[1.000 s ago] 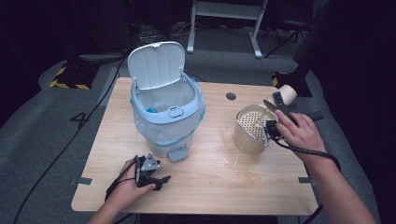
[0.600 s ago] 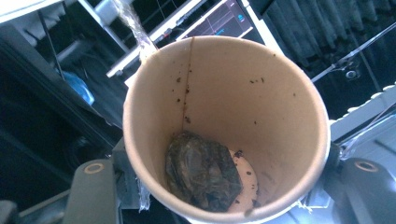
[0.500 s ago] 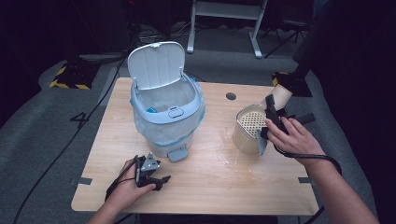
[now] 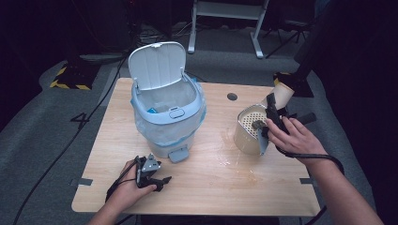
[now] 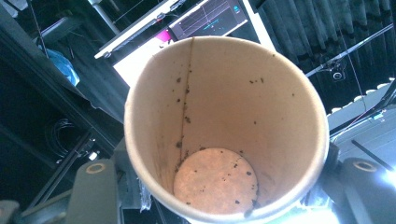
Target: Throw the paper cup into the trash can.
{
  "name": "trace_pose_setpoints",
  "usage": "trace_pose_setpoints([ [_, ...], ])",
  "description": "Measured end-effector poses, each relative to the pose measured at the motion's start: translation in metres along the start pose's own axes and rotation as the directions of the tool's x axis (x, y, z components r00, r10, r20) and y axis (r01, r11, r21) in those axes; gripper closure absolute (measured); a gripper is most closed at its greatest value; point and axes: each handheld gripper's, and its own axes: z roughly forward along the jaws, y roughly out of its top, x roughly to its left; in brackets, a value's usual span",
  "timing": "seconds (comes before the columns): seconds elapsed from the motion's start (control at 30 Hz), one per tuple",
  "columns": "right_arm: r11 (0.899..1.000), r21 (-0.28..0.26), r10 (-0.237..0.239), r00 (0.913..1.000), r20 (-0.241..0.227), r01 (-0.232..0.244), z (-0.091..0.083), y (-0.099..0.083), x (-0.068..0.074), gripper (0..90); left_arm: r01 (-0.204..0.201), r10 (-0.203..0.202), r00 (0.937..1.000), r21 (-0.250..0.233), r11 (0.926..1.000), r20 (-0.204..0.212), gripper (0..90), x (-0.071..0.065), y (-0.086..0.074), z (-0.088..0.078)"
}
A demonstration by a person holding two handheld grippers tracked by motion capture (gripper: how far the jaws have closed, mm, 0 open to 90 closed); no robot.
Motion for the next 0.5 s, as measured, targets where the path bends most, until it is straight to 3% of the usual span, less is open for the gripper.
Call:
trace_pose_setpoints([
  [0.17, 0.999, -0.012, 0.034, 0.9993, -0.013, -0.035, 0.000, -0.001, 0.000, 35.7, 0.000, 0.000, 1.0000, 0.000, 1.0000, 0.000, 28.5, 0.000, 0.000, 0.000],
  [0.2, 0.998, -0.017, 0.055, 0.9983, -0.018, -0.055, 0.001, -0.002, 0.000, 35.5, 0.000, 0.000, 1.0000, 0.000, 1.0000, 0.000, 28.5, 0.000, 0.000, 0.000],
  [0.27, 0.988, -0.025, 0.152, 0.9872, -0.049, -0.153, 0.002, -0.006, 0.000, 35.0, -0.001, 0.001, 1.0000, 0.000, 1.0000, 0.000, 28.5, 0.000, 0.000, 0.000],
  [0.33, 0.958, -0.032, 0.280, 0.9543, -0.104, -0.285, 0.004, -0.012, -0.001, 34.4, -0.001, 0.001, 1.0000, 0.000, 1.0000, -0.001, 28.5, 0.000, 0.000, 0.000],
  [0.37, 0.936, -0.034, 0.342, 0.9299, -0.135, -0.350, 0.006, -0.015, 0.000, 34.1, -0.001, 0.001, 1.0000, 0.000, 1.0000, -0.001, 28.5, 0.000, 0.000, 0.000],
  [0.43, 0.888, -0.035, 0.445, 0.8769, -0.181, -0.458, 0.010, -0.023, 0.003, 33.8, -0.001, 0.001, 1.0000, 0.000, 1.0000, 0.000, 28.6, 0.000, 0.000, 0.000],
  [0.5, 0.829, -0.028, 0.540, 0.8114, -0.225, -0.559, 0.013, -0.029, 0.007, 33.6, -0.001, 0.001, 1.0000, 0.000, 1.0000, 0.000, 28.6, 0.000, 0.000, 0.000],
])
